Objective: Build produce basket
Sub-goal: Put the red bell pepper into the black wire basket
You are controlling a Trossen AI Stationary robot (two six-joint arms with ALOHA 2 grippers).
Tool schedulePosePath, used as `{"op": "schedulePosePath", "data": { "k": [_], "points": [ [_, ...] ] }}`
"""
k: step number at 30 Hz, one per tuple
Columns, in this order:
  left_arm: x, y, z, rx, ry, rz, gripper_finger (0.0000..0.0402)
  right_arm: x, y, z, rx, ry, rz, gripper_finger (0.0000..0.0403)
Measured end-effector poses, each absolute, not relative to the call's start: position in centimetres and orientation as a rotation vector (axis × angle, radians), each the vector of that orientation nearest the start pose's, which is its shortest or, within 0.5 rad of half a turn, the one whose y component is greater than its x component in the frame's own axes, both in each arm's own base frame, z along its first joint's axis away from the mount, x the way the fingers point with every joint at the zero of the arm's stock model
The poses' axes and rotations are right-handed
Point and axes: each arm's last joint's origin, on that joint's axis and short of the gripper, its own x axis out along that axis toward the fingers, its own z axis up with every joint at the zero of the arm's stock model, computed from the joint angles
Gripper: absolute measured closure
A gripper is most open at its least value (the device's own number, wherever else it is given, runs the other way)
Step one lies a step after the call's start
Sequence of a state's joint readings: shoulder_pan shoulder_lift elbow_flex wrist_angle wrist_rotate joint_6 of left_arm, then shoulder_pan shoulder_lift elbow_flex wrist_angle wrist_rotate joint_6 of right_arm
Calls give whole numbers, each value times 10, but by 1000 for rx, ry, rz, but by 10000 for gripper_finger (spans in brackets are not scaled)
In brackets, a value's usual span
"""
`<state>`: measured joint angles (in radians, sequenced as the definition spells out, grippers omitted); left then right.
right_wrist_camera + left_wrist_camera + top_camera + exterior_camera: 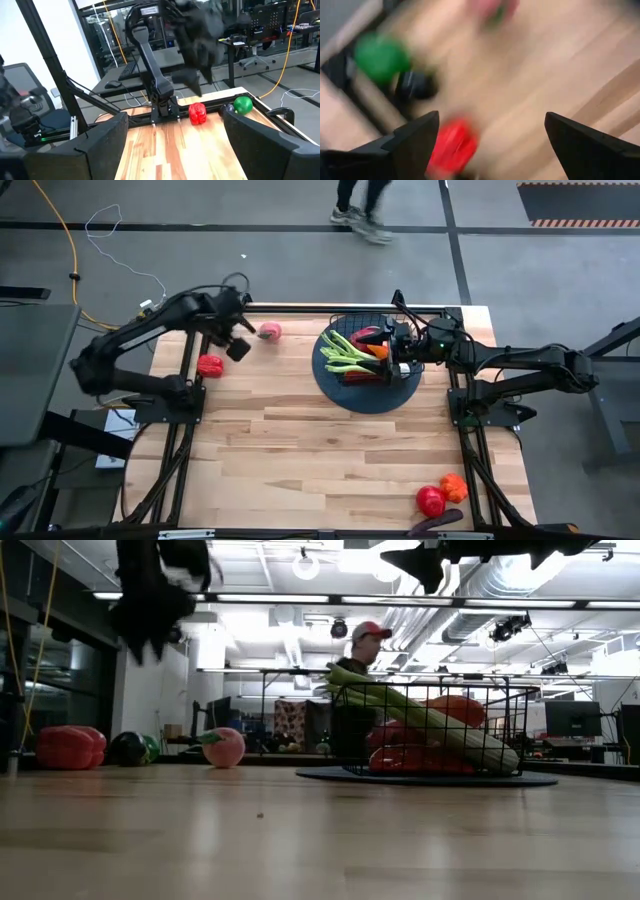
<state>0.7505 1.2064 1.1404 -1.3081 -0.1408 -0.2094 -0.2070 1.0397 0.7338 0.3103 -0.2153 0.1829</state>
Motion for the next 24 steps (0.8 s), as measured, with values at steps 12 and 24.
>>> {"op": "schedulePosePath", "data": {
  "k": [12, 24],
  "points": [
    [155, 166, 244, -518, 1817, 682, 49, 230, -42, 315, 177, -3, 8, 83],
    [139, 151, 199, -442, 2058, 395, 49, 230, -42, 315, 175, -3, 8, 83]
  ]
}}
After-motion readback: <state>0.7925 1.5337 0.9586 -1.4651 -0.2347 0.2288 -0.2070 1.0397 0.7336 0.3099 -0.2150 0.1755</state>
